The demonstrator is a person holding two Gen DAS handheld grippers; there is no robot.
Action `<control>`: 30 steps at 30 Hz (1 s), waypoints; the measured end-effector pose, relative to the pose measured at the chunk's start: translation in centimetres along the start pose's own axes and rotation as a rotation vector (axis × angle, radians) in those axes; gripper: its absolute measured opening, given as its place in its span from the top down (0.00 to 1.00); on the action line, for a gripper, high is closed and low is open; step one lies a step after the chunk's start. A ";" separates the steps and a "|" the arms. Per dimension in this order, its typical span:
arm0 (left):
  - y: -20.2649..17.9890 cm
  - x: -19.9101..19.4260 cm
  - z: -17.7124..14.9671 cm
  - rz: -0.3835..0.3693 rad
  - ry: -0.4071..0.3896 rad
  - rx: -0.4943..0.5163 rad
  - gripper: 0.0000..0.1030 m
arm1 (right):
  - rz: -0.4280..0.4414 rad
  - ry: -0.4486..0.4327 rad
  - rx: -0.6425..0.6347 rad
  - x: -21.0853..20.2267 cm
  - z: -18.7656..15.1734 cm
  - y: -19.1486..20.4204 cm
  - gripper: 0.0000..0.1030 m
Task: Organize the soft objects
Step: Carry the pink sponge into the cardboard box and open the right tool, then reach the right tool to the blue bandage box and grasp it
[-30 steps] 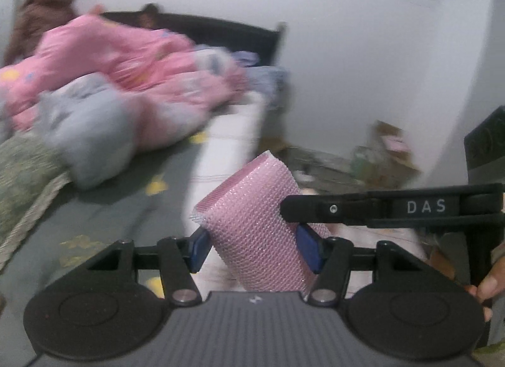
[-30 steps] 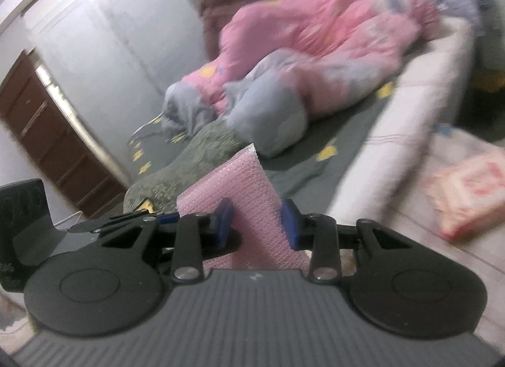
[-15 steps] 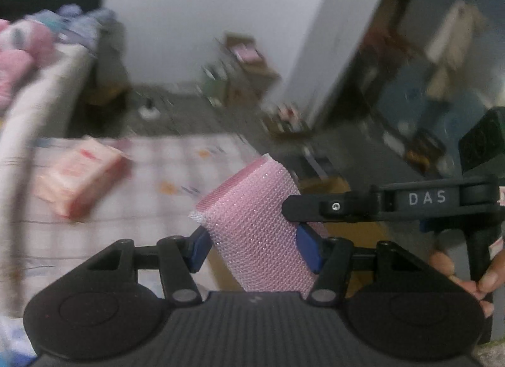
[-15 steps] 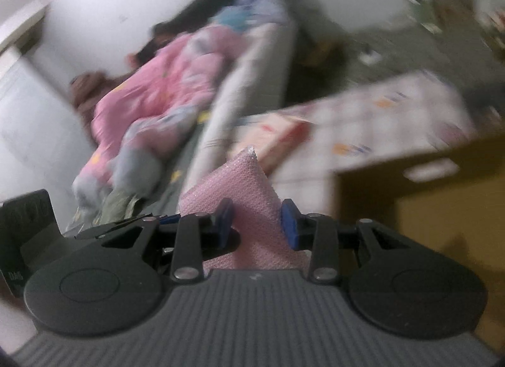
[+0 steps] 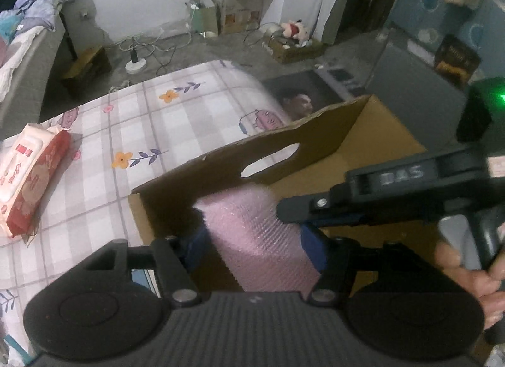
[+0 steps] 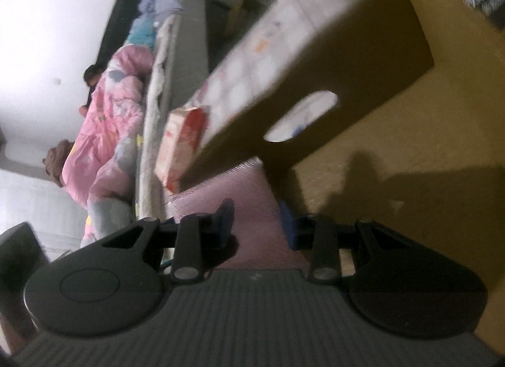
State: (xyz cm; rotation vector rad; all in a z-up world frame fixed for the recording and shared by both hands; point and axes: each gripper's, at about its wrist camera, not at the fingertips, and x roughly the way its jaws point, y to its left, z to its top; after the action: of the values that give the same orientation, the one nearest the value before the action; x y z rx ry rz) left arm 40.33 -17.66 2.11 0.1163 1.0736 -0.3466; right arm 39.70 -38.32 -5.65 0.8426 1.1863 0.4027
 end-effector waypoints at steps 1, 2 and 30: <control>0.0 0.4 0.0 0.004 0.002 0.004 0.34 | -0.013 0.012 0.006 0.9 0.1 -0.6 0.70; -0.1 0.7 0.0 0.008 0.003 0.009 0.34 | -0.031 0.021 0.012 1.7 0.1 -1.1 0.70; 4.1 -9.8 -3.5 -0.003 -0.249 -0.124 0.20 | -0.097 -0.118 -0.101 0.0 -0.4 3.1 0.68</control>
State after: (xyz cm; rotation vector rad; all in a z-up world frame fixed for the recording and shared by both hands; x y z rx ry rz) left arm 34.59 -10.75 8.70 -0.0385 0.8467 -0.2877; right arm 39.76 -36.17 -3.42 0.7088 1.0841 0.3266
